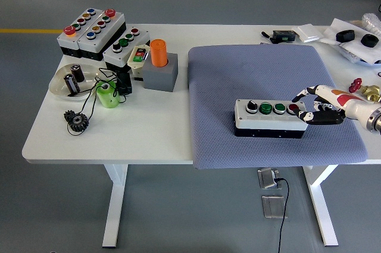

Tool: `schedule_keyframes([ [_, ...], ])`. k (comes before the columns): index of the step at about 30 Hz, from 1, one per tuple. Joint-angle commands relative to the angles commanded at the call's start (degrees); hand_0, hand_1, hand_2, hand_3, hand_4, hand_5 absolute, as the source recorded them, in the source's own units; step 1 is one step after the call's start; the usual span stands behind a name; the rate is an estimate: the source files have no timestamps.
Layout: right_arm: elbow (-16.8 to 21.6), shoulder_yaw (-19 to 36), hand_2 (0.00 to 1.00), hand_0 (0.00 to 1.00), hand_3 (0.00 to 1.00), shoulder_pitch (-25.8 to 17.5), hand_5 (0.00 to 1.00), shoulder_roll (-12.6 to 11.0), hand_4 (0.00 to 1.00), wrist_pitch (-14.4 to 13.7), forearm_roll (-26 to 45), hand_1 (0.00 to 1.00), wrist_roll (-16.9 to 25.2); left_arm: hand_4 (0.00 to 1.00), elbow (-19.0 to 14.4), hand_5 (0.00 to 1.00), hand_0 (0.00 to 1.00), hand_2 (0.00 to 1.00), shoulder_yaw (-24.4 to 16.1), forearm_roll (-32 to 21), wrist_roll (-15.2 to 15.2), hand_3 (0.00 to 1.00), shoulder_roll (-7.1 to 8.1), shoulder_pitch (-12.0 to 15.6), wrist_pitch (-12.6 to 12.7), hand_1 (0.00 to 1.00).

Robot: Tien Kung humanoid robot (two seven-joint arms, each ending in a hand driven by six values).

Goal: Pick up the button,place it on the desk,press the button,press the button

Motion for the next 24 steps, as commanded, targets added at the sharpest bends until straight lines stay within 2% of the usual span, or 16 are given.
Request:
schedule_keyframes([
  [17, 1.5, -0.4, 0.063, 0.152, 0.713, -0.7, 0.601, -0.3, 0.615, 0.0, -0.6, 0.002, -0.1, 0.37, 0.0, 0.997, 0.672, 0.719, 0.0, 0.2, 0.0, 0.529, -0.03, 0.0, 0.0, 0.706],
  [24, -0.7, -1.7, 0.063, 0.152, 0.712, -0.7, 0.6, 0.4, 0.616, 0.3, -0.5, 0.002, -0.4, 0.37, 0.0, 0.997, 0.672, 0.72, 0.1, 0.0, 0.0, 0.528, -0.04, -0.1, 0.0, 0.706],
])
